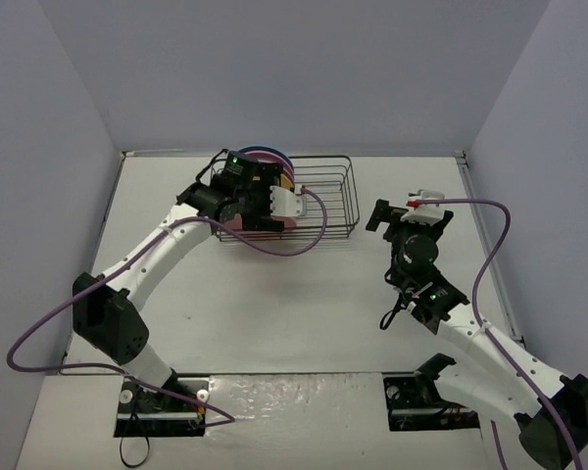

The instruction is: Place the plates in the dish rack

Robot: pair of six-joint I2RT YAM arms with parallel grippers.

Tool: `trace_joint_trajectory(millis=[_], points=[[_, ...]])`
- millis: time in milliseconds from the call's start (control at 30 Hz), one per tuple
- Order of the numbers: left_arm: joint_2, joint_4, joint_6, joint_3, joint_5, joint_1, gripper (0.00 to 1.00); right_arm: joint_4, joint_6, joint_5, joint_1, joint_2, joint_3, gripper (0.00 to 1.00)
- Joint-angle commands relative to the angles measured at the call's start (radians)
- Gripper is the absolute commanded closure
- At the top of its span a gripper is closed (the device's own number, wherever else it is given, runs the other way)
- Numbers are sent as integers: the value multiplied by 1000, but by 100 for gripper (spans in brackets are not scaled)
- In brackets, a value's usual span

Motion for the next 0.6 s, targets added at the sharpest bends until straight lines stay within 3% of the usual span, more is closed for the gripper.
trace_joint_trajectory(millis=[0, 233, 433, 467, 500, 567], points=[[-20, -213, 22, 157, 117, 11, 3, 78, 9, 27, -10, 8, 31, 0], [44, -463, 65, 299, 195, 14, 3, 76, 9, 21, -13, -11, 25, 0], [40, -514, 0, 382, 287, 38, 3, 69, 13, 16, -13, -22, 25, 0], [28, -492, -57, 403, 318, 56, 3, 65, 19, 27, -14, -21, 28, 0], [13, -369, -156, 404, 290, 64, 3, 59, 29, 44, -15, -20, 33, 0], [-23, -121, -373, 383, 158, 74, 3, 36, 51, 80, -19, -15, 47, 0]])
